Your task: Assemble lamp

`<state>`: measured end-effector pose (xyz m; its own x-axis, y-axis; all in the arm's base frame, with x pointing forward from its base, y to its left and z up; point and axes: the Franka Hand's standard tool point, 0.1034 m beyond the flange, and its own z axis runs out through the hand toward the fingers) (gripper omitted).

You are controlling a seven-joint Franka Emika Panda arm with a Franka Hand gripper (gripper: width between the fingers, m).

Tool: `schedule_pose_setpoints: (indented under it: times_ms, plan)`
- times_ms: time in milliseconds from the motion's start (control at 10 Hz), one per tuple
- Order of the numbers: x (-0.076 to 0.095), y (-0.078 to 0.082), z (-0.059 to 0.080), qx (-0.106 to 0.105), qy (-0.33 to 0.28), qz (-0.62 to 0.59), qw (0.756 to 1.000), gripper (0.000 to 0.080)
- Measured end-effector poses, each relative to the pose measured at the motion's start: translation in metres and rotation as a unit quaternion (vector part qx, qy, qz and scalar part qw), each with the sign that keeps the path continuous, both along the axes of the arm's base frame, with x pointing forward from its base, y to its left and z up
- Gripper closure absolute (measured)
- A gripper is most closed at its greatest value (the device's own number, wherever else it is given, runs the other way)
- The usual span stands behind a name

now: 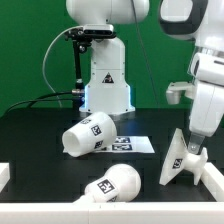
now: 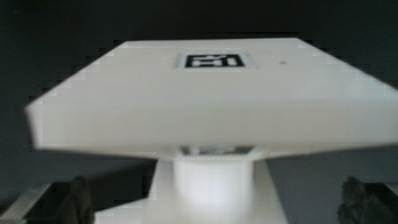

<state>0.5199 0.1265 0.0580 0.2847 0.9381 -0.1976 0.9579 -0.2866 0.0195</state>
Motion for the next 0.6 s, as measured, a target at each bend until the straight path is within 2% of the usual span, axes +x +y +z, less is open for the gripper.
schedule_pose_setpoints:
  times_ms: [300,600]
  plan:
    - [-0.003,-0.001,-0.020,0.008,0.004,0.000,1.000,0.0100]
    - [-0.007,-0.002,-0.033,0.008,0.013,-0.002,1.000,0.0100]
